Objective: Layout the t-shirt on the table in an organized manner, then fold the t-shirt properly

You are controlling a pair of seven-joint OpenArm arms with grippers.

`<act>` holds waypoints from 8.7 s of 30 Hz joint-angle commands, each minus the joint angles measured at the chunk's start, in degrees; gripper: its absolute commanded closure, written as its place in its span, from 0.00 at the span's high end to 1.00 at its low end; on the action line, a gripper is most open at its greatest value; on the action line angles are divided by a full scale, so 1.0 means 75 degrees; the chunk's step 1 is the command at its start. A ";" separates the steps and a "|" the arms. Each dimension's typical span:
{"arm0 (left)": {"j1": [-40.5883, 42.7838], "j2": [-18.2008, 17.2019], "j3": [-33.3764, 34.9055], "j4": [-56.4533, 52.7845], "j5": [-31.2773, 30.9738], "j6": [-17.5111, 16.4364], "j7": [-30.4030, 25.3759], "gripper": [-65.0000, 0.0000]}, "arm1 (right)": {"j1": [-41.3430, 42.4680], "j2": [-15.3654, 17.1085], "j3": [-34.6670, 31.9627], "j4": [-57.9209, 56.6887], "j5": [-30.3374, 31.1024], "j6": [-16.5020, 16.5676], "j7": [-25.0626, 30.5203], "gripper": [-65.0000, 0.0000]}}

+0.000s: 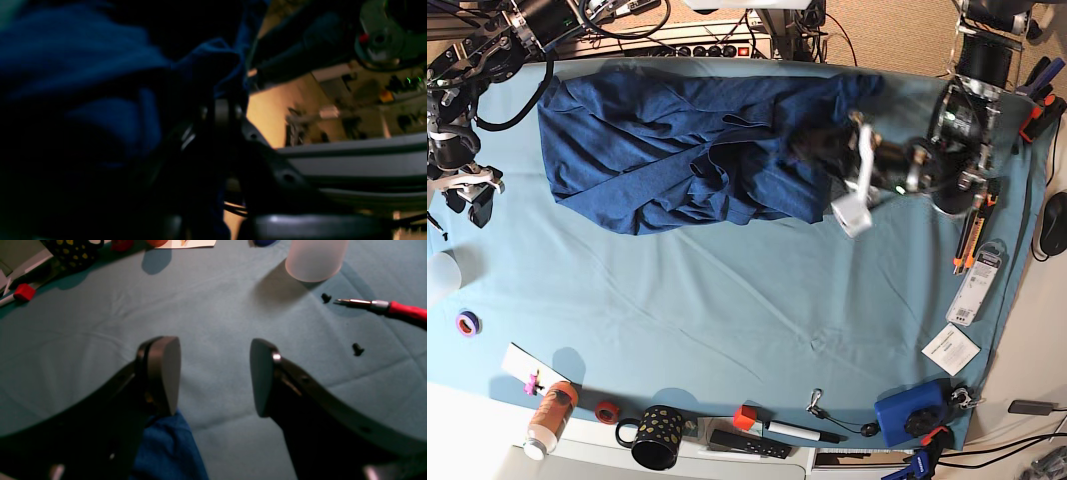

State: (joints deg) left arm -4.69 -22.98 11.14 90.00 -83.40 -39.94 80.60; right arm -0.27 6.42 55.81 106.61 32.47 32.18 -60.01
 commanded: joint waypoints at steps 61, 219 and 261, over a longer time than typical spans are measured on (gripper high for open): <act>0.0152 0.1274 0.1378 0.0501 0.4768 -0.0008 -0.2906 0.00 | 0.0076 0.0114 0.0000 0.0119 0.0157 0.0026 0.0172 0.50; -0.1536 0.1938 0.2250 0.0979 0.9471 0.3931 -0.4572 0.59 | -0.0982 0.0965 -0.2623 -0.3596 0.3806 0.0708 -0.2666 0.54; 0.1533 0.0417 -0.3110 0.0982 0.4771 0.1515 -0.2346 0.20 | -0.0956 -0.1886 -0.8676 -0.2690 0.7004 0.1042 -0.2666 0.00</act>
State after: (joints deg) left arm 7.46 -19.22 -11.92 96.42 -46.57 -28.36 64.05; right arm -8.10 -7.49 -9.30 85.38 83.02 39.70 -80.93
